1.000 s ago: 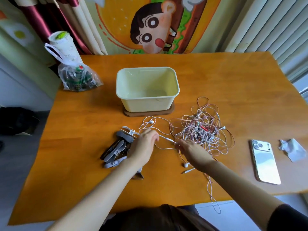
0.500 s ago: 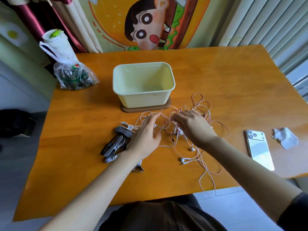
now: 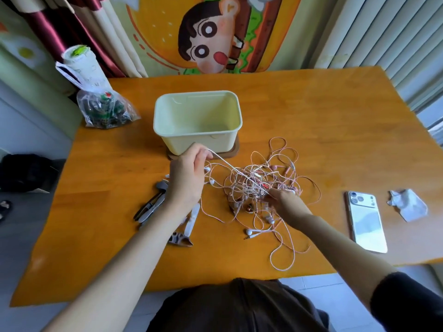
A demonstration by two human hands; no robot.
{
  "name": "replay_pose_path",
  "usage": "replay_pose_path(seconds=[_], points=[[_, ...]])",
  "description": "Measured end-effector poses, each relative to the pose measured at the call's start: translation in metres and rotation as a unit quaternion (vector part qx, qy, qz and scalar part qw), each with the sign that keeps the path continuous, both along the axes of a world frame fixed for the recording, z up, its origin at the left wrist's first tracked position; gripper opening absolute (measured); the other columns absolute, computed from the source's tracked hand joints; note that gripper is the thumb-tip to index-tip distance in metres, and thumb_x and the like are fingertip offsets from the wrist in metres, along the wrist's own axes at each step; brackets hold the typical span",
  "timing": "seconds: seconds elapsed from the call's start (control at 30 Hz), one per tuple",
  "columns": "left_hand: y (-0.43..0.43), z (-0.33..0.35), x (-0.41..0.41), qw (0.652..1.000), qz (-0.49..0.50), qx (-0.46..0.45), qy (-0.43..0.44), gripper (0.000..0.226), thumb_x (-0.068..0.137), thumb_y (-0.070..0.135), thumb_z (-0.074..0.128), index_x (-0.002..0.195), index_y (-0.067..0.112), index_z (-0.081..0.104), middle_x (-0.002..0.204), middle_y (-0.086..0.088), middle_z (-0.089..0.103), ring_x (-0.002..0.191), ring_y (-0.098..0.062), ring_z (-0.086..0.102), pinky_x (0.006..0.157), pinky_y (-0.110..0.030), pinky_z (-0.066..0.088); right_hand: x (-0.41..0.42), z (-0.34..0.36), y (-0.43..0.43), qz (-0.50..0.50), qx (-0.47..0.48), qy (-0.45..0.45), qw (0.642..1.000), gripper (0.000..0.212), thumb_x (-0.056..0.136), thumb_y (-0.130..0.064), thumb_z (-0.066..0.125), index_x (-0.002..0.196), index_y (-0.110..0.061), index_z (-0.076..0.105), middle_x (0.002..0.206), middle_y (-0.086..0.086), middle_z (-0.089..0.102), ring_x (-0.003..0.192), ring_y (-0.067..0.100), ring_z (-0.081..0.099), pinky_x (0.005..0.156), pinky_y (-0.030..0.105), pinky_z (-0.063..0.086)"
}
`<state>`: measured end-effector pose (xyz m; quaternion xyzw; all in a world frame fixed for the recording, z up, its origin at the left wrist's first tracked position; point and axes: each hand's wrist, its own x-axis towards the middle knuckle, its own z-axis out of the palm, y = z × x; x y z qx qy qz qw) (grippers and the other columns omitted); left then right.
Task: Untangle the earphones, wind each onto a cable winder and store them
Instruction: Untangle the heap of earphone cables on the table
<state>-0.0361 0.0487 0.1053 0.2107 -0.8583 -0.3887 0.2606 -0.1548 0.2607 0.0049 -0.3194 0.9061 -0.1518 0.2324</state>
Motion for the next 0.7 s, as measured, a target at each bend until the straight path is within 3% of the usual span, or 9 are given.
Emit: replay_pose_path(seconds=[0.13,0.2,0.27,0.33,0.4,0.47,0.53,0.63,0.7], points=[[-0.008,-0.026,0.008,0.991,0.06,-0.007,-0.118,0.025,0.102,0.013,0.04,0.091,0.013,0.062,0.064,0.009,0.053,0.05,-0.006,0.044,0.042,-0.014,0.028,-0.018,0.016,0.009,-0.006,-0.035,-0.008,0.999,0.02,0.098,-0.017,0.046,0.099,-0.013,0.067,0.092,0.0,0.071,0.086,0.02,0.066,0.068,0.025,0.042],[-0.015,-0.047,0.011,0.955,0.038,-0.031,-0.294,0.026,0.102,0.016,0.038,0.105,0.013,0.064,0.091,-0.003,0.066,0.066,-0.011,0.053,0.051,-0.019,0.036,-0.029,0.037,0.004,-0.014,-0.083,0.015,0.996,0.02,0.098,-0.016,0.049,0.099,-0.013,0.068,0.089,-0.001,0.072,0.083,0.018,0.066,0.066,0.026,0.044],[-0.011,-0.055,0.011,0.923,0.002,-0.01,-0.385,0.03,0.1,0.014,0.042,0.128,0.012,0.054,0.127,-0.009,0.057,0.1,-0.021,0.058,0.075,-0.03,0.049,-0.037,0.064,-0.004,-0.024,-0.153,0.044,0.987,0.02,0.097,-0.016,0.05,0.098,-0.012,0.069,0.084,-0.002,0.072,0.078,0.019,0.066,0.067,0.03,0.047],[0.005,-0.048,0.002,0.95,-0.017,0.017,-0.311,0.043,0.098,0.009,0.046,0.141,0.013,0.042,0.142,-0.005,0.045,0.121,-0.023,0.051,0.096,-0.036,0.047,-0.039,0.092,-0.013,-0.02,-0.22,0.079,0.972,0.019,0.097,-0.019,0.05,0.096,-0.012,0.068,0.078,-0.003,0.071,0.071,0.019,0.065,0.067,0.032,0.047],[0.026,-0.026,-0.013,0.986,-0.029,0.021,-0.161,0.047,0.097,0.006,0.05,0.142,0.015,0.04,0.141,-0.001,0.045,0.111,-0.018,0.055,0.092,-0.031,0.048,-0.035,0.112,-0.02,0.016,-0.227,0.111,0.967,0.018,0.097,-0.021,0.051,0.096,-0.014,0.067,0.075,-0.004,0.069,0.07,0.021,0.064,0.065,0.034,0.047],[0.047,-0.002,-0.027,0.994,-0.077,0.03,-0.072,0.048,0.096,0.006,0.05,0.141,0.016,0.041,0.132,0.002,0.05,0.089,-0.004,0.055,0.082,-0.02,0.046,-0.027,0.119,-0.024,0.062,-0.166,0.123,0.977,0.018,0.098,-0.023,0.05,0.101,-0.019,0.067,0.077,-0.006,0.069,0.072,0.017,0.062,0.063,0.031,0.045],[0.065,0.013,-0.035,0.987,-0.127,0.067,-0.074,0.04,0.098,0.007,0.043,0.137,0.017,0.047,0.12,0.003,0.056,0.084,-0.002,0.054,0.076,-0.014,0.041,-0.02,0.118,-0.023,0.087,-0.117,0.129,0.981,0.019,0.099,-0.027,0.047,0.102,-0.022,0.065,0.079,-0.006,0.068,0.073,0.016,0.059,0.06,0.029,0.039],[0.075,0.017,-0.038,0.986,-0.092,0.107,-0.086,0.034,0.103,0.019,0.033,0.127,0.016,0.057,0.111,-0.001,0.064,0.099,-0.009,0.056,0.077,-0.004,0.035,-0.018,0.116,-0.018,0.097,-0.106,0.145,0.979,0.018,0.099,-0.028,0.046,0.1,-0.024,0.063,0.079,-0.004,0.063,0.075,0.021,0.06,0.058,0.029,0.036],[0.073,0.015,-0.038,0.981,-0.068,0.136,-0.122,0.037,0.104,0.031,0.029,0.114,0.017,0.062,0.094,-0.002,0.066,0.083,-0.013,0.056,0.073,-0.017,0.04,-0.02,0.113,-0.015,0.098,-0.107,0.154,0.977,0.019,0.099,-0.028,0.045,0.104,-0.023,0.063,0.085,-0.002,0.065,0.077,0.023,0.06,0.06,0.031,0.04]])
